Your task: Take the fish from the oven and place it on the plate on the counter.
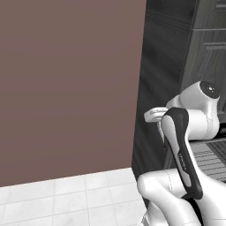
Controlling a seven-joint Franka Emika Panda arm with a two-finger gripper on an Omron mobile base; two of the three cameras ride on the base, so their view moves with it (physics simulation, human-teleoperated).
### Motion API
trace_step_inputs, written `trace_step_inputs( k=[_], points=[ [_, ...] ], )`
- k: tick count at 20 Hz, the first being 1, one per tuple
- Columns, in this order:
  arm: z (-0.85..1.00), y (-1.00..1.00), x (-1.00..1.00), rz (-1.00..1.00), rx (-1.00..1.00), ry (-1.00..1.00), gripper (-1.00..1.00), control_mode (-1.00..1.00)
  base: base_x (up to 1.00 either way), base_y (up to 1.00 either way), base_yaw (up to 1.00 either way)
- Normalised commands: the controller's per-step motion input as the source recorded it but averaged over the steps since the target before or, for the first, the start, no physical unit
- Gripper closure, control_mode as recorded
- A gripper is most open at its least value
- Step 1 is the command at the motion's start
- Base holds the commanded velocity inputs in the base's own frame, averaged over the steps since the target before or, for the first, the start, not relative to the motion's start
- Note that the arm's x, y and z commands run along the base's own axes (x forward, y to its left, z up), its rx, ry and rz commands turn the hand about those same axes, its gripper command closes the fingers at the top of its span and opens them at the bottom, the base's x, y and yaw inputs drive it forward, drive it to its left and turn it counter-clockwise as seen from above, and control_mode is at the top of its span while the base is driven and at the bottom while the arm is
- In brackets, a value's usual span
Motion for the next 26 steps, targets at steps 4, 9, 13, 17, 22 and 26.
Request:
trace_step_inputs(
  k=[4, 9, 13, 17, 22, 26],
  points=[
    [0.0, 0.01, 0.0, 0.0, 0.0, 0.01, 1.0, -1.0, 0.0, 0.0, 0.0],
    [0.0, 0.01, 0.0, 0.0, 0.0, 0.05, 1.0, -1.0, 0.0, 0.0, 0.0],
    [0.0, 0.0, 0.0, 0.0, 0.0, 0.06, 1.0, -1.0, 0.0, 0.0, 0.0],
    [0.0, 0.02, 0.0, 0.0, 0.0, 0.03, 1.0, -1.0, 0.0, 0.0, 0.0],
    [0.0, 0.1, 0.0, 0.0, 0.0, 0.02, 1.0, -1.0, 0.0, 0.0, 0.0],
    [0.0, 0.0, 0.0, 0.0, 0.0, 0.0, 1.0, 1.0, -0.03, 0.01, 0.0]
  ],
)
